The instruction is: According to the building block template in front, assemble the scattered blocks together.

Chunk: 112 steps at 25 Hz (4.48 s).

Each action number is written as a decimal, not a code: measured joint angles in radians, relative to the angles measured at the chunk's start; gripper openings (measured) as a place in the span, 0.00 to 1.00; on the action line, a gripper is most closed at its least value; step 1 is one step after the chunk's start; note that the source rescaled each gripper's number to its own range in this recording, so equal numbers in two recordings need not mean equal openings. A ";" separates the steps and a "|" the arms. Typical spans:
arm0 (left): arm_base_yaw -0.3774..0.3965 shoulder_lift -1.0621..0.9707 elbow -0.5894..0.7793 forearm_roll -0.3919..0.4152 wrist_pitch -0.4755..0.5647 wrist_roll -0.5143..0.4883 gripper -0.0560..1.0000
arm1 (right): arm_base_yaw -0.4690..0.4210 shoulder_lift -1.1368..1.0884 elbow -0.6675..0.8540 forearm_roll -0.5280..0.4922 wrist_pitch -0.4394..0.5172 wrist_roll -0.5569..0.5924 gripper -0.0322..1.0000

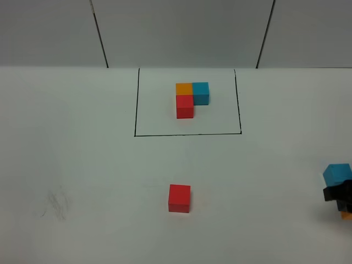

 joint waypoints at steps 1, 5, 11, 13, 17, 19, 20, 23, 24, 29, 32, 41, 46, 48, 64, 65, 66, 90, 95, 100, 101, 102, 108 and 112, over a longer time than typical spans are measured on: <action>0.000 0.000 0.000 0.000 0.000 0.000 0.83 | 0.000 -0.044 0.000 0.034 0.009 0.000 0.48; 0.000 0.000 0.000 0.000 0.000 0.000 0.83 | 0.023 -0.170 -0.009 0.179 0.032 0.000 0.48; 0.000 0.000 0.000 0.000 0.000 0.000 0.83 | 0.238 -0.150 -0.134 0.217 0.098 0.057 0.48; 0.000 0.000 0.000 0.000 0.000 0.000 0.83 | 0.320 -0.108 -0.188 0.190 0.096 0.114 0.48; 0.000 0.000 0.000 0.000 0.000 0.000 0.83 | 0.433 0.016 -0.283 0.095 0.101 0.276 0.48; 0.000 0.000 0.000 0.000 0.000 0.000 0.83 | 0.470 0.082 -0.338 0.039 0.128 0.365 0.48; 0.000 0.000 0.000 0.000 0.000 0.000 0.83 | 0.489 0.118 -0.371 0.017 0.149 0.409 0.48; 0.000 0.000 0.000 0.000 0.000 0.000 0.83 | 0.534 0.211 -0.474 -0.063 0.215 0.520 0.48; 0.000 0.000 0.000 0.000 0.000 0.000 0.83 | 0.548 0.243 -0.512 -0.094 0.234 0.561 0.48; 0.000 0.000 0.000 0.000 0.000 0.000 0.83 | 0.598 0.392 -0.676 -0.224 0.332 0.750 0.48; 0.000 0.000 0.000 0.000 0.000 0.000 0.83 | 0.620 0.461 -0.748 -0.242 0.347 0.789 0.48; 0.000 0.000 0.000 0.000 0.000 0.000 0.83 | 0.663 0.590 -0.853 -0.229 0.288 0.789 0.48; 0.000 0.000 0.000 0.000 0.000 0.000 0.83 | 0.676 0.613 -0.869 -0.192 0.250 0.789 0.48; 0.000 0.000 0.000 0.000 0.000 0.000 0.83 | 0.679 0.624 -0.870 -0.164 0.233 0.785 0.48; 0.000 0.000 0.000 0.000 0.000 0.000 0.83 | 0.745 0.680 -0.889 -0.112 0.202 0.774 0.48; 0.000 0.000 0.000 0.000 0.000 0.000 0.83 | 0.745 0.682 -0.889 -0.112 0.202 0.779 0.48; 0.000 0.000 0.000 0.000 0.000 0.000 0.83 | 0.746 0.683 -0.889 -0.112 0.202 0.785 0.48; 0.000 0.000 0.000 0.000 0.000 0.000 0.83 | 0.750 0.734 -0.890 -0.105 0.222 0.830 0.48; 0.000 0.000 0.000 0.000 0.000 0.000 0.83 | 0.765 0.748 -0.890 -0.102 0.198 0.826 0.48; 0.000 0.000 0.000 0.000 0.000 0.000 0.83 | 0.766 0.751 -0.890 -0.102 0.192 0.826 0.48; 0.000 0.000 0.000 0.000 0.000 0.000 0.83 | 0.766 0.753 -0.890 -0.102 0.192 0.825 0.48; 0.000 0.000 0.000 0.000 0.000 0.000 0.83 | 0.766 0.756 -0.891 -0.102 0.192 0.825 0.48; 0.000 0.000 0.000 0.000 0.000 0.000 0.83 | 0.767 0.774 -0.904 -0.103 0.202 0.825 0.48; 0.000 0.000 0.000 0.000 0.000 0.000 0.83 | 0.767 0.778 -0.908 -0.103 0.206 0.812 0.48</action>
